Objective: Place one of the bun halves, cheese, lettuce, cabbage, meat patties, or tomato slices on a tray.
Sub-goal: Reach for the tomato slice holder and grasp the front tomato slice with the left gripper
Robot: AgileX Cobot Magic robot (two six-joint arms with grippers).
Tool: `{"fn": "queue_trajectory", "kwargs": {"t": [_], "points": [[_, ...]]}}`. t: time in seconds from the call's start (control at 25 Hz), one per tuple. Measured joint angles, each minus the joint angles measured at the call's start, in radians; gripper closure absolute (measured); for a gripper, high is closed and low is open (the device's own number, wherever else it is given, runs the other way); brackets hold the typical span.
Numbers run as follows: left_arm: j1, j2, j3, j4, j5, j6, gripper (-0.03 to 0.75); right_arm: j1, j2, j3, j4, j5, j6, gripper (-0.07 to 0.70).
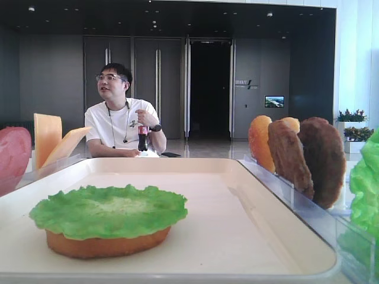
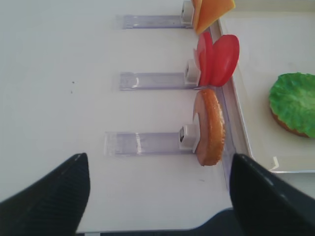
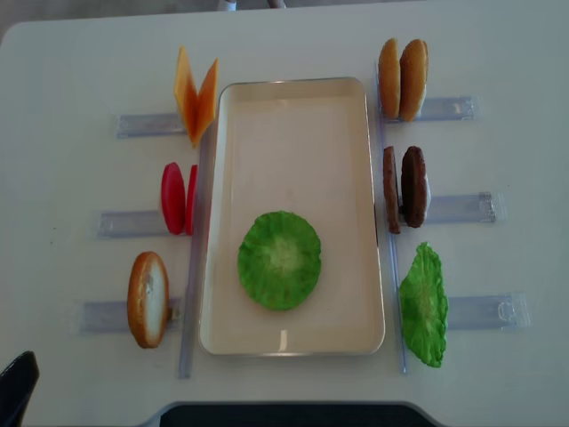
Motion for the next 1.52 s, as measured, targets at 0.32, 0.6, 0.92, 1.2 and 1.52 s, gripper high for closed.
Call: {"fn": "queue_trajectory", "kwargs": {"t": [0.32, 0.6, 0.92, 1.2, 1.52], "points": [[0.000, 0.223, -0.103, 0.007, 0.026, 0.051, 0.024, 0.000, 0.000, 0.000, 0.000, 0.000, 0.000, 0.094], [0.000, 0.462, -0.145, 0.038, -0.022, 0.057, 0.024, 0.000, 0.000, 0.000, 0.000, 0.000, 0.000, 0.094], [0.000, 0.760, -0.224, 0.051, -0.074, 0.034, 0.024, 0.000, 0.000, 0.000, 0.000, 0.000, 0.000, 0.094], [0.000, 1.051, -0.365, 0.081, -0.094, -0.040, 0.024, 0.000, 0.000, 0.000, 0.000, 0.000, 0.000, 0.094], [0.000, 1.266, -0.502, 0.161, -0.100, -0.127, 0.024, 0.000, 0.000, 0.000, 0.000, 0.000, 0.000, 0.094]]}}
